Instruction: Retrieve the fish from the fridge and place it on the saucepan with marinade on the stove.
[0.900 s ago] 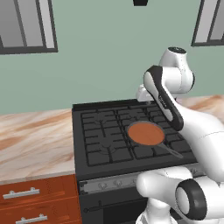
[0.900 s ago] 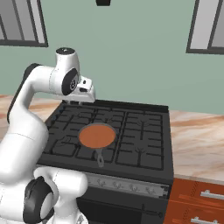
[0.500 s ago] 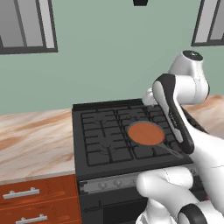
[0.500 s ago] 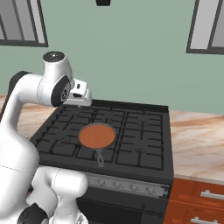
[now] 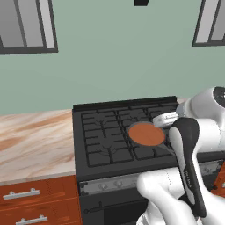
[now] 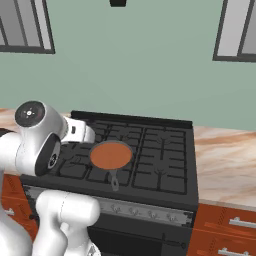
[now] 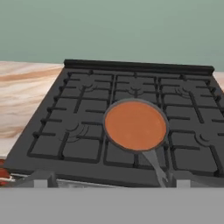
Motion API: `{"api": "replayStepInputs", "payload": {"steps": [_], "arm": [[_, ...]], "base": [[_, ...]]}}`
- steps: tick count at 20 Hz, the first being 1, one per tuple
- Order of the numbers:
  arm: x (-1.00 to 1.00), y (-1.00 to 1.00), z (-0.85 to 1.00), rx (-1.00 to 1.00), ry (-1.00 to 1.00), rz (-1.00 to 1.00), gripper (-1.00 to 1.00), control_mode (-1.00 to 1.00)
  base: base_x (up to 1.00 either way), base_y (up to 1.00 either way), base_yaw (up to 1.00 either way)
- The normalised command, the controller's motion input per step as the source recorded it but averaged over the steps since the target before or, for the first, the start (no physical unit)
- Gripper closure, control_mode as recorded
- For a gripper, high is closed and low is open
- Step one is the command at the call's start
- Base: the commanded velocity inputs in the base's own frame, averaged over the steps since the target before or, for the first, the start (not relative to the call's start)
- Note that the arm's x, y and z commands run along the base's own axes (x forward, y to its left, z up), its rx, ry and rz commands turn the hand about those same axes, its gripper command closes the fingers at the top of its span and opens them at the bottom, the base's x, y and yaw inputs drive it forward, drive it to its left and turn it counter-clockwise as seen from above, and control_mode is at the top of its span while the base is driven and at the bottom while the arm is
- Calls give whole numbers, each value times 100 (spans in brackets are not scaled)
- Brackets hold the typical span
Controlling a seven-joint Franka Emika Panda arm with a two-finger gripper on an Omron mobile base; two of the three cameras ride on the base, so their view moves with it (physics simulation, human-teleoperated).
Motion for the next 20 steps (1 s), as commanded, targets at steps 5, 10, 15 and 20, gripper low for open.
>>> {"api": "replayStepInputs", "payload": {"steps": [5,10,15,20], "arm": [[-12,0,-2,0,-3,0,-100,-100],[-2,0,-1,0,0,0,-100,100],[0,0,0,0,0,0,-100,100],[0,0,0,0,0,0,-100,100]], "base": [[0,0,0],[-10,0,0],[-81,-1,0],[-94,-5,-2]]}}
